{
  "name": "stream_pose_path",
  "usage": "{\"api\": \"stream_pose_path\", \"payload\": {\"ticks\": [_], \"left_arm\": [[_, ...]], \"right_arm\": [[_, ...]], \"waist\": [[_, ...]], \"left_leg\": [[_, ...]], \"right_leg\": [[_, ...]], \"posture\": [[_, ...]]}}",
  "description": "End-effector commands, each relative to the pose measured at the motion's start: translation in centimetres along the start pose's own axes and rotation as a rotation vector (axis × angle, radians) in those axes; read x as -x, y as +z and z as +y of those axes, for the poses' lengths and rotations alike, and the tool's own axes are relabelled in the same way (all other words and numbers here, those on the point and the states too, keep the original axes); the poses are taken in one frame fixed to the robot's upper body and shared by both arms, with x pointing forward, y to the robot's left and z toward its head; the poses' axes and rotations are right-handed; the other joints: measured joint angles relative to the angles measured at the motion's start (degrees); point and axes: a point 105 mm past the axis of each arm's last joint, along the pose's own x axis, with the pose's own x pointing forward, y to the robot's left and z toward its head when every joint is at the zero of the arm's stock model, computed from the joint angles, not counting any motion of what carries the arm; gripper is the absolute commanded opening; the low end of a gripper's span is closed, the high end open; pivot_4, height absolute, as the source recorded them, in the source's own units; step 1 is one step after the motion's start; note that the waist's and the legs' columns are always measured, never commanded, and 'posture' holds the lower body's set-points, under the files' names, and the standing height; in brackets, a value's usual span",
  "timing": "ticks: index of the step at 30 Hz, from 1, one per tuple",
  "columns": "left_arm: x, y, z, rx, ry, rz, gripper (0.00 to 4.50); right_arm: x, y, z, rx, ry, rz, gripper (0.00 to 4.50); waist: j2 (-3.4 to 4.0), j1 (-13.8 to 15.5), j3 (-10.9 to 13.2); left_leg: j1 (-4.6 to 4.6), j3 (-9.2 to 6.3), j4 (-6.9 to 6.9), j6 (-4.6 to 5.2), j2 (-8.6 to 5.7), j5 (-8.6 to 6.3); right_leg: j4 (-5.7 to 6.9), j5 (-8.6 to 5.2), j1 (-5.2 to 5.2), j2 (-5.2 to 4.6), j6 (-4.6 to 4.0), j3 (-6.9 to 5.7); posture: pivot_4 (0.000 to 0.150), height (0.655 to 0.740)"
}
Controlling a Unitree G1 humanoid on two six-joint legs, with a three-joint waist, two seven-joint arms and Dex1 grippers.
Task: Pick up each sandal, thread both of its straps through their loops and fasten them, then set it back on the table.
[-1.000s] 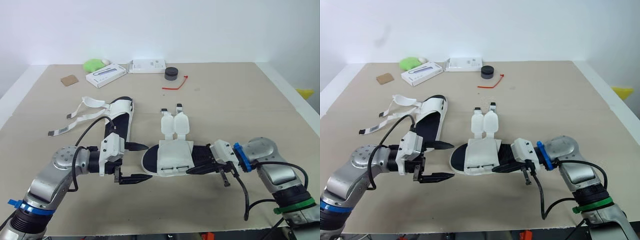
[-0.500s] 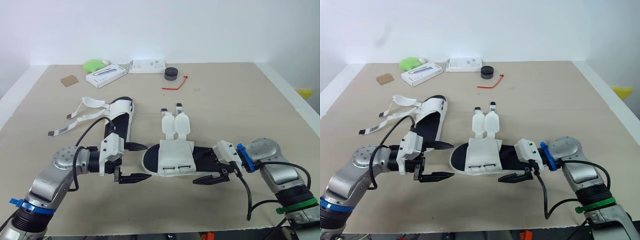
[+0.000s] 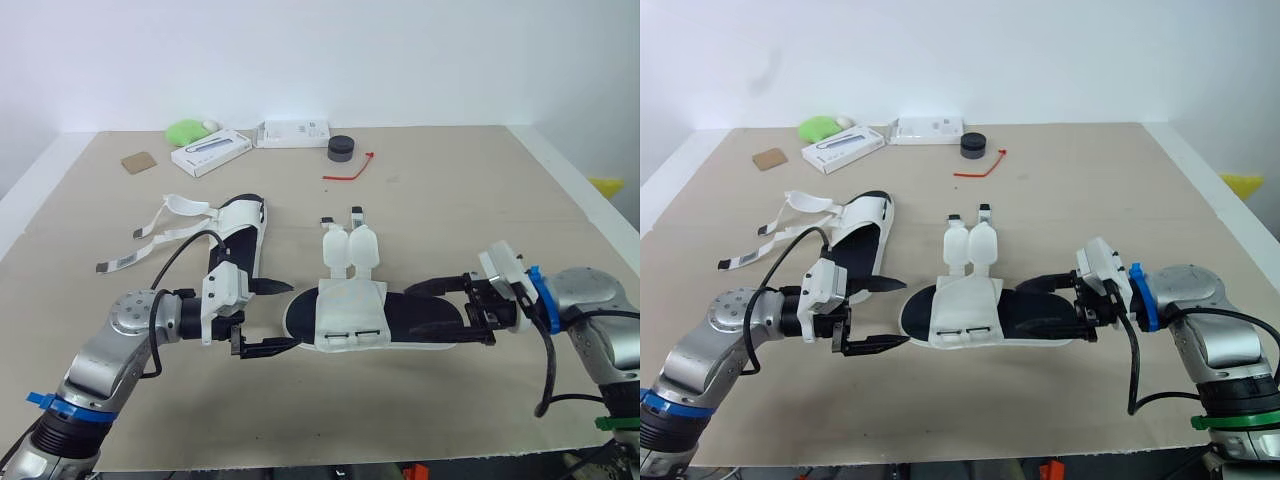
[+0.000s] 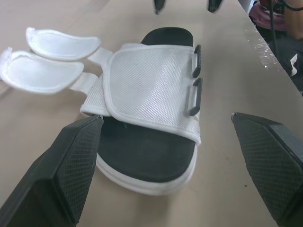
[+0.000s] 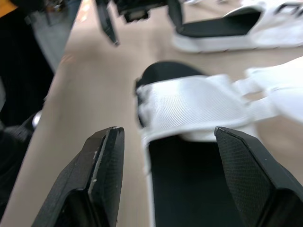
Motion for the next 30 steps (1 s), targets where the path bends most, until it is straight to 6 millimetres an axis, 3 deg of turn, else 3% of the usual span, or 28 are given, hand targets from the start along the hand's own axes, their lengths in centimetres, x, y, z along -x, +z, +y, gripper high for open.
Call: {"api": "stream_pose_path", "payload": {"ticks": [1, 4, 5, 8, 12, 15, 23, 30], "left_arm": [[-0.3, 0.5, 0.2, -0.043, -0.007, -0.011, 4.50], [-0.7, 0.2, 0.3, -0.059, -0.018, 0.001, 4.50], [-0.8, 0.1, 0.4, -0.062, -0.019, 0.004, 4.50], [-1.0, 0.0, 0.7, -0.073, -0.021, 0.012, 4.50], [-1.3, -0.4, 1.1, -0.089, -0.032, 0.029, 4.50], [-1.6, -0.6, 2.1, -0.119, -0.039, 0.061, 3.74], [-2.4, -0.8, 2.2, -0.150, -0.121, 0.082, 0.04], [-2.8, -2.1, 1.4, -0.158, -0.184, 0.145, 0.04]], "right_arm": [[-0.2, 1.9, -0.2, 0.035, -0.015, -0.056, 3.29], [-0.6, 2.3, -0.1, 0.003, -0.008, -0.077, 3.29], [-0.7, 2.3, 0.0, -0.019, -0.002, -0.078, 3.72], [-0.8, 2.3, 0.2, -0.024, 0.016, -0.069, 4.43], [-0.9, 2.3, 0.3, -0.010, 0.031, -0.060, 4.43], [-1.1, 2.5, 0.2, 0.035, 0.018, -0.062, 4.50], [-1.3, 2.6, -0.1, 0.085, -0.006, -0.063, 4.50], [-1.6, 2.8, -0.5, 0.043, -0.052, -0.107, 4.50]], "waist": [[0.00, 0.0, 0.0], [0.00, 0.1, 0.0], [0.00, 0.1, 0.0], [-0.01, 0.1, 0.0], [-0.01, 0.1, 0.0], [-0.01, 0.1, 0.0], [-0.01, 0.1, 0.0], [-0.01, 0.0, 0.0]], "left_leg": [[-0.02, -0.01, 0.00, 0.00, 0.01, 0.00], [-0.01, -0.01, -0.01, 0.00, 0.01, 0.00], [-0.03, -0.01, -0.01, 0.00, 0.00, -0.01], [-0.06, -0.03, -0.01, 0.00, -0.02, -0.01], [-0.04, -0.02, -0.01, 0.00, -0.03, -0.01], [-0.06, 0.00, 0.00, 0.00, -0.03, -0.01], [-0.13, -0.01, 0.01, 0.10, -0.02, -0.06], [-0.23, -0.01, 0.01, 0.12, -0.02, -0.08]], "right_leg": [[0.00, 0.00, -0.01, 0.02, -0.01, 0.00], [-0.01, -0.01, -0.06, 0.00, -0.02, -0.04], [-0.02, -0.01, -0.06, -0.02, -0.01, -0.05], [-0.03, 0.01, -0.06, -0.06, 0.02, 0.01], [-0.04, 0.01, -0.06, -0.07, 0.04, 0.02], [-0.04, 0.01, -0.05, -0.05, 0.03, -0.02], [-0.04, 0.00, -0.07, -0.05, 0.02, 0.01], [-0.05, 0.00, -0.07, -0.04, 0.04, 0.07]], "posture": [[0.150, 0.7400], [0.150, 0.7400], [0.150, 0.7400], [0.150, 0.7400], [0.150, 0.7400], [0.150, 0.7400], [0.150, 0.7400], [0.150, 0.7400]]}}
